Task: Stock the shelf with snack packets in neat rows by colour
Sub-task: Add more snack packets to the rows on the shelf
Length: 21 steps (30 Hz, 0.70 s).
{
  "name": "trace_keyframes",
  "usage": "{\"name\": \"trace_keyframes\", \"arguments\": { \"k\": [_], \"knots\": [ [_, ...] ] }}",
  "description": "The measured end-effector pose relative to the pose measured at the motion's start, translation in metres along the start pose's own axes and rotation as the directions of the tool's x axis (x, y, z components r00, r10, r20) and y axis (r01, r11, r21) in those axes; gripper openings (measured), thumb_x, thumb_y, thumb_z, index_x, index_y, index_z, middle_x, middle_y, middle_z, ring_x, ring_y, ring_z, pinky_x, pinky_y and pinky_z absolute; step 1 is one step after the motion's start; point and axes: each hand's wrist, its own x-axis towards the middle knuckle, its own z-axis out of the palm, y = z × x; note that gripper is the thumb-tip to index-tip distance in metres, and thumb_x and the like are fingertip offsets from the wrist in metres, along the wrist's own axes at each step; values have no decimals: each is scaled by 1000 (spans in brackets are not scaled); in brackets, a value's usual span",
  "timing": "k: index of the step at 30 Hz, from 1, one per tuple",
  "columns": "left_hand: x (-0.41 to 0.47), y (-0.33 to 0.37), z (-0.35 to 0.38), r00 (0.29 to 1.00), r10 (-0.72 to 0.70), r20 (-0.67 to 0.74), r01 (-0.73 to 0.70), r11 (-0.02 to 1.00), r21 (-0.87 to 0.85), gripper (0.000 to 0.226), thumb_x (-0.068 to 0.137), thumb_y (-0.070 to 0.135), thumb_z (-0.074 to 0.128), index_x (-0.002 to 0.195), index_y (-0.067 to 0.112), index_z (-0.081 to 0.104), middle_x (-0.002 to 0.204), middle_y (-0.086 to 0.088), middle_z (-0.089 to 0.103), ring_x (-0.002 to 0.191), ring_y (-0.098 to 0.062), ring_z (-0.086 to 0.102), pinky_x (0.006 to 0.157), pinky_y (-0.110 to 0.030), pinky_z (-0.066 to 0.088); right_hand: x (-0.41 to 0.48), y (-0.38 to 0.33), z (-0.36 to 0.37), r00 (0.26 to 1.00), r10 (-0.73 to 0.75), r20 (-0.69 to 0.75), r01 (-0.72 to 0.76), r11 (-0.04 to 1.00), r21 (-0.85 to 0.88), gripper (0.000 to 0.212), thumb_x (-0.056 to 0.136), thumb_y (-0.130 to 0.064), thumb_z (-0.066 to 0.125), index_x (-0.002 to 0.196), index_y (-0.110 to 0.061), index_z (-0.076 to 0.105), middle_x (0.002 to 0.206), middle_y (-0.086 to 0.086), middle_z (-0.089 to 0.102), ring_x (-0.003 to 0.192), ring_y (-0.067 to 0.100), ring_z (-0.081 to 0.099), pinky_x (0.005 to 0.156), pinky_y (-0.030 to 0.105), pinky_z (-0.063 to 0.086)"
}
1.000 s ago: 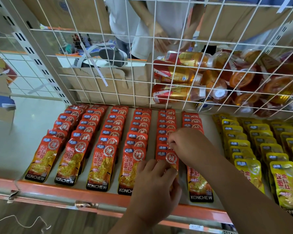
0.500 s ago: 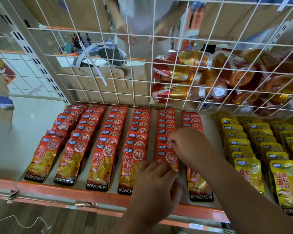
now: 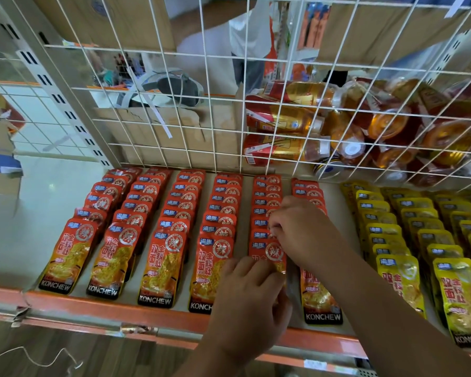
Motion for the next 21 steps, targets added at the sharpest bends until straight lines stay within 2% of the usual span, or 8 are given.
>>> {"name": "trace_keyframes", "arguments": {
  "k": [3, 7, 14, 21],
  "knots": [
    [0, 0, 0, 1000, -14, -7, 14, 1000, 0, 18, 82, 37, 66, 95, 25, 69, 107, 10, 63, 102, -12, 53, 89, -28, 35, -1, -1, -1, 1000, -17, -21, 17, 1000, -4, 20, 101, -34, 54, 105, -25, 71, 117, -4, 55, 111, 16, 52, 97, 33, 48],
    [1, 0, -1, 999, -31, 10, 31, 1000, 4, 23, 81, 38, 68, 100, 25, 72, 119, 8, 64, 114, -16, 55, 95, -35, 42, -1, 0, 1, 1000, -17, -23, 18, 999, 33, 17, 100, -30, 56, 97, -23, 71, 111, -4, 57, 105, 17, 55, 93, 35, 50],
    [1, 0, -1, 999, -40, 32, 40, 999, 0, 23, 83, 40, 66, 100, 26, 72, 117, 10, 67, 112, -14, 57, 94, -35, 43, 0, 3, 5, 999, -16, -45, 18, 999, 45, 14, 98, -28, 57, 90, -24, 68, 108, -6, 57, 100, 14, 54, 90, 33, 50],
    [0, 0, -1, 998, -37, 42, 37, 999, 9, 25, 82, 42, 67, 101, 26, 72, 116, 11, 66, 113, -14, 57, 94, -36, 45, 1, 6, 8, 997, -22, -67, 27, 998, 65, 16, 98, -28, 58, 93, -23, 72, 109, -6, 58, 98, 12, 55, 90, 30, 50]
  ]
}}
